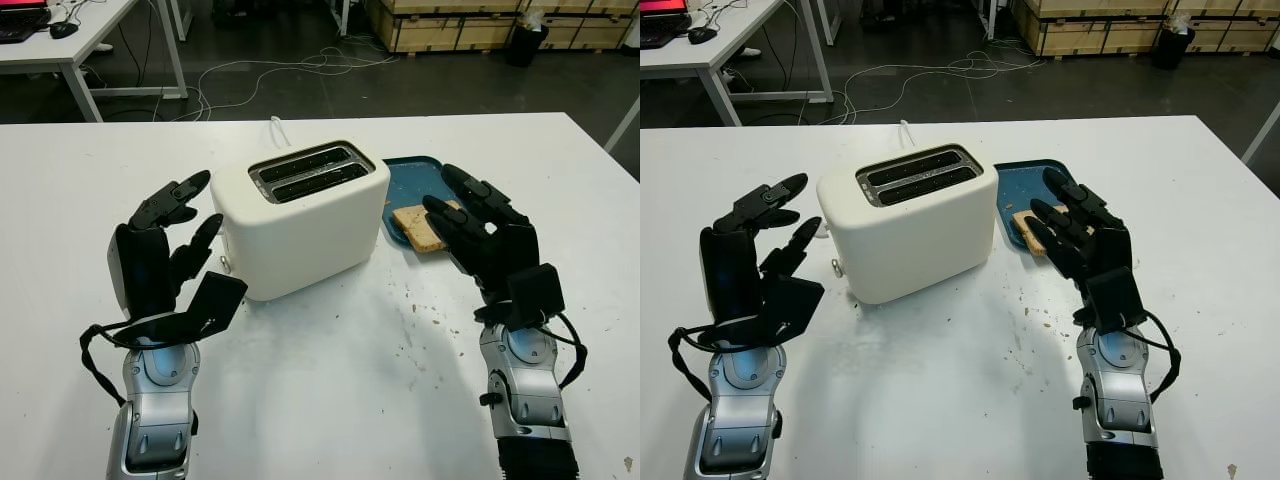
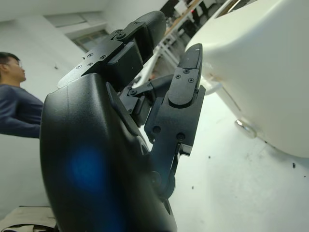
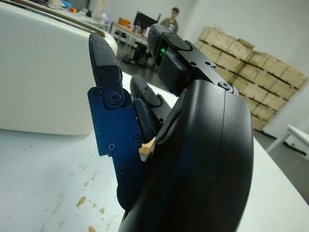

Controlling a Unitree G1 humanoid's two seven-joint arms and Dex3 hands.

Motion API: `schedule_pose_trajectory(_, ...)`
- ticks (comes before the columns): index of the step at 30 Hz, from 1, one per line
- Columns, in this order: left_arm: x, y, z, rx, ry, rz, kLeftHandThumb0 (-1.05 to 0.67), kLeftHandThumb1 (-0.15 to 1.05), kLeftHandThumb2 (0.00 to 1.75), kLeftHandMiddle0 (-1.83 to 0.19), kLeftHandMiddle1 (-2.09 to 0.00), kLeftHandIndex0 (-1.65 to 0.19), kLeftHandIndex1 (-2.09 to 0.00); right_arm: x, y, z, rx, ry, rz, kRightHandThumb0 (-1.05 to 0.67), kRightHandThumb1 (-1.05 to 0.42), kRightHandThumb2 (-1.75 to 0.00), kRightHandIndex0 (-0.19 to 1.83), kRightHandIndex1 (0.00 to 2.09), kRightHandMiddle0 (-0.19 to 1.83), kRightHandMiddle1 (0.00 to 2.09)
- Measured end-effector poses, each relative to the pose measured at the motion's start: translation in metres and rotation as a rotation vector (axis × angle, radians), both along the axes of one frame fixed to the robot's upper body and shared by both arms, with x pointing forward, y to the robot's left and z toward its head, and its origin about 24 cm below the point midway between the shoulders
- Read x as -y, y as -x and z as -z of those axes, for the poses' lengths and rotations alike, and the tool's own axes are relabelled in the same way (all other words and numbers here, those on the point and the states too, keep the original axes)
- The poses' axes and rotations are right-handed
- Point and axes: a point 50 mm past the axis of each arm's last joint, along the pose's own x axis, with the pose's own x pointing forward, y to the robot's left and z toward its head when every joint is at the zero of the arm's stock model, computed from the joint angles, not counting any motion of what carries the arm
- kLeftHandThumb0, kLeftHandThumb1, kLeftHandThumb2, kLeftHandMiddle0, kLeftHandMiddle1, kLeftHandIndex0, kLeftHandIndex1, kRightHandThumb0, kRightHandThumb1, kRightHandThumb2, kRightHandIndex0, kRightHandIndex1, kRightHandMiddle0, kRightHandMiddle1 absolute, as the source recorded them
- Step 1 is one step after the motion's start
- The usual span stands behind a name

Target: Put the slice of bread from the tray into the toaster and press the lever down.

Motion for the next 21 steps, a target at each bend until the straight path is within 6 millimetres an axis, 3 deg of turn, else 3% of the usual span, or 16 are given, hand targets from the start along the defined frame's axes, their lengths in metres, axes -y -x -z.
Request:
schedule_pose_trajectory(12,-0.003,0.0,-0.001,0.012,-0.003,0.0,-0.2,0.89,0.0,-0.56,-1.07,-0.9,-0.11,0.001,0.0,0.0,0.003,0.028,0.002,-0.44,-0.9,0.0,0.79,0.0,0.69,0.0)
schedule_pose_trajectory(21,-0.008,0.0,-0.003,0.026,-0.013,-0.013,-0.21,0.89,0.0,-0.58,-1.09,-0.91,-0.12,0.042,-0.005,-0.009,0.145,0.591,0.134,-0.41,-0.81,0.0,0.75,0.0,0.71,0.01)
